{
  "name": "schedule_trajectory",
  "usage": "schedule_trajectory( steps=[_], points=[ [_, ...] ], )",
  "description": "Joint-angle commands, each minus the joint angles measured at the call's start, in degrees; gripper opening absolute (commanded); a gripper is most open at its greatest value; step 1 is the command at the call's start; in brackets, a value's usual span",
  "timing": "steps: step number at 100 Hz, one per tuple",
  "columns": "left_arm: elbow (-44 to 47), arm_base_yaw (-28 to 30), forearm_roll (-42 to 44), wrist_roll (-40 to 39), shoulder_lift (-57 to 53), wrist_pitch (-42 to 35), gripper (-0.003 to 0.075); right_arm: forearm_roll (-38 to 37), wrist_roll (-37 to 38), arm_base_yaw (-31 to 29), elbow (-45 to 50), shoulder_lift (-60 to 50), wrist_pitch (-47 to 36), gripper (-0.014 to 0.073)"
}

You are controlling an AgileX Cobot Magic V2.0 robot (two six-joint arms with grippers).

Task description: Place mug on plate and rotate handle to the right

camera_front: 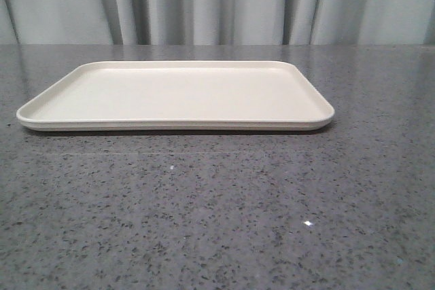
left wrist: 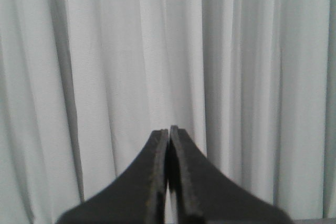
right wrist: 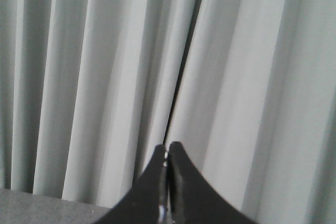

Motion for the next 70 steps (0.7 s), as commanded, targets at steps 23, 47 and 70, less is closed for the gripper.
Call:
schedule_trajectory(
  steps=[23,47,70],
  points=[
    [-19.71,0.18,4.21,0.02,12.24,12.49,-0.0018,-1.14,-0.63,-0.08,-14.35,7.8,0.5,0.016],
    [-23.33,0.18,4.24,0.35,15.15,18.48,0.0148,-1.49,-0.63,-0.08,-16.58,9.57,0.43,0.0423],
    [-23.33,0.18,4.21,0.35,16.6,22.89,0.0395,-3.45,-0.63,-0.08,-16.58,9.57,-1.56,0.0425]
  ],
)
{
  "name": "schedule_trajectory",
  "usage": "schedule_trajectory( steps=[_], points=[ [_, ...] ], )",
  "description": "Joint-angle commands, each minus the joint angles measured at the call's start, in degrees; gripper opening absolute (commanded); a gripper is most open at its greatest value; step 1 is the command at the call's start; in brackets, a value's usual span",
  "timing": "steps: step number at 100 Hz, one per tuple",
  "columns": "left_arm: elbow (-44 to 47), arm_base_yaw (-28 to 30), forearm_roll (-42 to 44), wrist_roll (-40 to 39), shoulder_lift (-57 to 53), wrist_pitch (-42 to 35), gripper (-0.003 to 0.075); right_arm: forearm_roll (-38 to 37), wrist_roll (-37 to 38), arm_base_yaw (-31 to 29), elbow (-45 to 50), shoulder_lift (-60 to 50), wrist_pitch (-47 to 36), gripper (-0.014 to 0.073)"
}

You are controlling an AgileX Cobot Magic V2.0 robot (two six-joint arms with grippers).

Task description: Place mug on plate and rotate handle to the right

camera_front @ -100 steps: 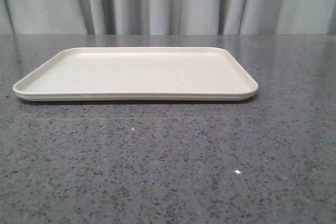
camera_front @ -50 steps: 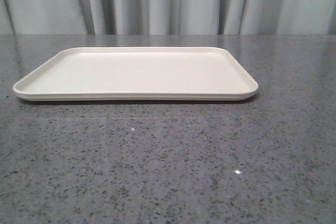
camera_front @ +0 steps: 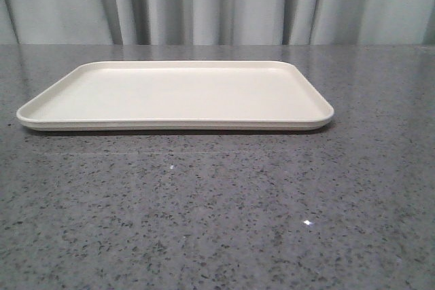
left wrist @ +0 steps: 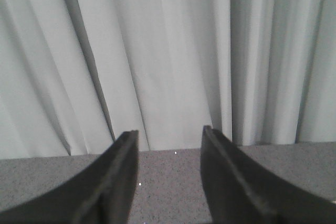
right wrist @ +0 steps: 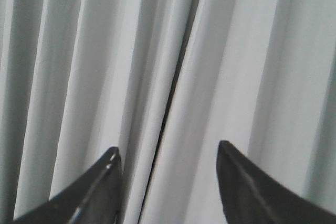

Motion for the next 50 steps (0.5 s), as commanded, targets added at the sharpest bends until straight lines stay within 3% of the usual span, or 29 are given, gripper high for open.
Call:
schedule_trajectory(
  steps=[1,50],
  points=[
    [-1.59,0.18,0.06,0.02,0.75,-2.67,0.0393,-1.38,-0.61,-0.08,-1.74,0.88,-4.93,0.0425],
    [-1.59,0.18,3.58,0.02,0.75,-2.85,0.039,-6.96,-0.61,-0.08,-2.15,1.24,-4.1,0.0425]
  ],
)
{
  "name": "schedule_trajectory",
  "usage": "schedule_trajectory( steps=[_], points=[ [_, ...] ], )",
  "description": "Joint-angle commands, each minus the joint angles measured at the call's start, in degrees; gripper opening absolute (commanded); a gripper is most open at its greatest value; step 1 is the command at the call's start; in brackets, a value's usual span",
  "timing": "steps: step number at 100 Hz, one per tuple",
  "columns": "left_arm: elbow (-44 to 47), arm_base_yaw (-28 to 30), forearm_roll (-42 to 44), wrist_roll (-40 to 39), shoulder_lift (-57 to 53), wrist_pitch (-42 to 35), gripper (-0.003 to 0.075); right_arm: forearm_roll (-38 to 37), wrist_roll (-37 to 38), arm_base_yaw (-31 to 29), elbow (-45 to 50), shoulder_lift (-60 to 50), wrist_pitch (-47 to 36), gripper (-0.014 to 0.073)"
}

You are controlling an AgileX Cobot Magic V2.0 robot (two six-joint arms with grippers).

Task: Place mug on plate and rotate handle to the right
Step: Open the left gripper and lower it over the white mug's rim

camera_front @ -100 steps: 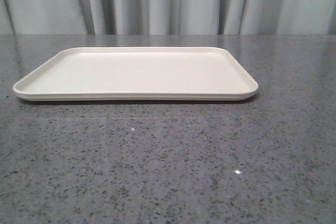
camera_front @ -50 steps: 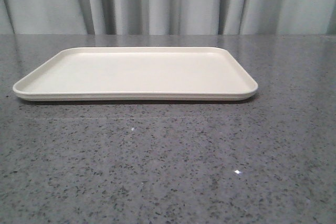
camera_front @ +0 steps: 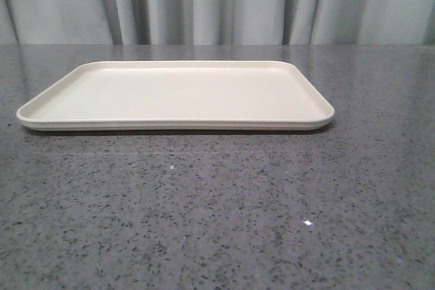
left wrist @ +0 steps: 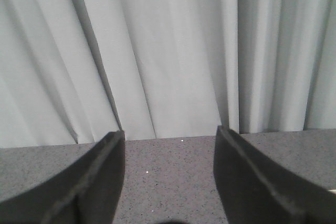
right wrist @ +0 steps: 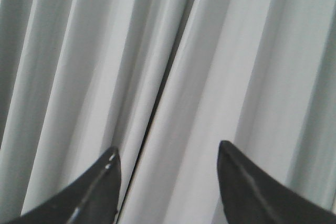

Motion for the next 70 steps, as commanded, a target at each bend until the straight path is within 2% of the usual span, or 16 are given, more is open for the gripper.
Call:
schedule_trajectory(
  steps=[1,10,35,56,70],
  points=[
    [-1.63,0.18,2.01,0.02,0.39,-4.08,0.039,-1.81,-0.48,-0.08,-2.25,1.31,-3.6,0.0425],
    [-2.84,0.18,2.96,0.02,0.75,-2.46,0.039,-1.81,-0.48,-0.08,-4.63,2.26,-2.02,0.0425],
    [-10.93,0.18,4.8,0.02,5.75,9.26,0.0389,-1.86,-0.48,-0.08,-14.59,9.57,7.7,0.0425],
    [-13.77,0.18,7.16,0.02,10.56,23.23,0.0389,-1.87,-0.53,-0.08,-17.05,14.96,11.32,0.0425],
    [-12.27,0.18,6.92,0.02,11.72,23.24,0.0389,-1.87,-0.53,-0.08,-17.05,17.11,11.97,0.0425]
  ],
)
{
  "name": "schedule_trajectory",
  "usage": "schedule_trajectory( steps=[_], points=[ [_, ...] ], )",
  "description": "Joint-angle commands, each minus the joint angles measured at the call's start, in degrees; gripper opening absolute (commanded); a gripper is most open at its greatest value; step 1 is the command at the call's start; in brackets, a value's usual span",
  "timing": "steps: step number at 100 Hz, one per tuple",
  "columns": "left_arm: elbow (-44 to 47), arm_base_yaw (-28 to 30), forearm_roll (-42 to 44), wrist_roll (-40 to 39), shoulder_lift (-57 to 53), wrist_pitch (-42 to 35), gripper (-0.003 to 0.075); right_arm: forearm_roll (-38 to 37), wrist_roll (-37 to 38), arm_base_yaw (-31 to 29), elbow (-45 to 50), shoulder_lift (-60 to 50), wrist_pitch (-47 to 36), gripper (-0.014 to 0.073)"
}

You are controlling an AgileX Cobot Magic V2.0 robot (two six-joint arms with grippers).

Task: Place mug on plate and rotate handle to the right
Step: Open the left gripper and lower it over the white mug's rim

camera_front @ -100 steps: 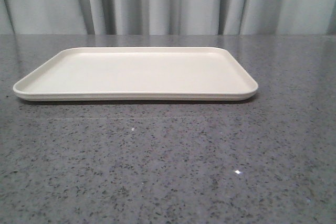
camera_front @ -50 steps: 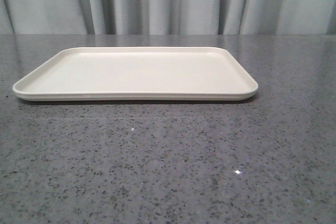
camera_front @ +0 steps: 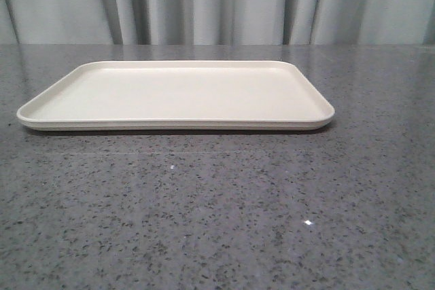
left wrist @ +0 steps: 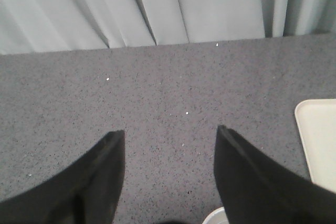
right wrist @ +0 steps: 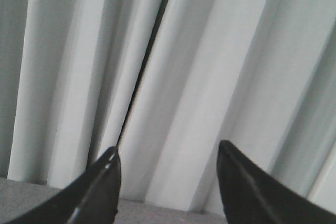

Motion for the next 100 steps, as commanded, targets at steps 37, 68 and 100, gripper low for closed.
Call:
schedule_trajectory(
  steps=[37,68,100],
  points=[
    [10.49,0.18,-0.27,-0.02,0.47,-0.55,0.0389,-1.08,-0.44,-0.08,-1.73,5.06,-1.17,0.0425],
    [23.67,0.18,-0.37,-0.02,0.13,-0.55,0.0389,-1.15,-0.44,-0.08,-1.73,5.75,-1.12,0.0425],
    [30.72,0.18,-0.14,-0.02,0.24,-0.65,0.0389,-2.03,-0.44,-0.08,-1.73,5.75,-0.33,0.0425]
  ],
)
